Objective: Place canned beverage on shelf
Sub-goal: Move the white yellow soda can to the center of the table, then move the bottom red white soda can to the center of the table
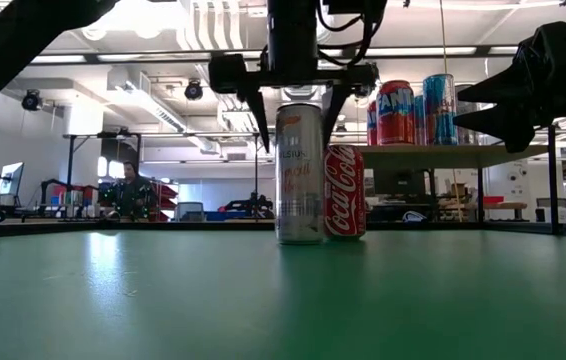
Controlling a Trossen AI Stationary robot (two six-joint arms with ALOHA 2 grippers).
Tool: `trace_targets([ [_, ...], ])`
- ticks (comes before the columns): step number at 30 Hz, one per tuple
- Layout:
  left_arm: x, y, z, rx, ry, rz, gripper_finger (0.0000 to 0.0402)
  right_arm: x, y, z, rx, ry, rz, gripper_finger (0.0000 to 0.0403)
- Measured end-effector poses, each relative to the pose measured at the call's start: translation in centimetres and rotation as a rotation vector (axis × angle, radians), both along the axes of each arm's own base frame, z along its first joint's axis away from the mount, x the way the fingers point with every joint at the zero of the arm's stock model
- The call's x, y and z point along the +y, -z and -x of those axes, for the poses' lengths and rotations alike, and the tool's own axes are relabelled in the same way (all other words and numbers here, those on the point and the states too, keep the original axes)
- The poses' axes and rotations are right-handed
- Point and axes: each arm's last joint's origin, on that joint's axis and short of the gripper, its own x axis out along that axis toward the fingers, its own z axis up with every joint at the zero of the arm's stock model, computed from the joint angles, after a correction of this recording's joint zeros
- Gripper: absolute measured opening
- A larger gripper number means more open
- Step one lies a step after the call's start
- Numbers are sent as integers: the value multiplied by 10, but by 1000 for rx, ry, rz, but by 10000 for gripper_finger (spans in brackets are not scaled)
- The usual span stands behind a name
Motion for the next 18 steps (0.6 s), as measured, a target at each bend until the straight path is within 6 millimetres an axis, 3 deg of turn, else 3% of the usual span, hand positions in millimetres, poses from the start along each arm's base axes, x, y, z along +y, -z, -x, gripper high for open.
trace_targets([
  [6,1,-5,0,-6,33,-4,393,0,0,0,0,0,0,263],
  [12,-8,-28,8,-22,67,-101,389,0,0,0,0,0,0,263],
  [18,-19,-58,30,-37,97,-130,398,0,0,0,-1,0,0,263],
])
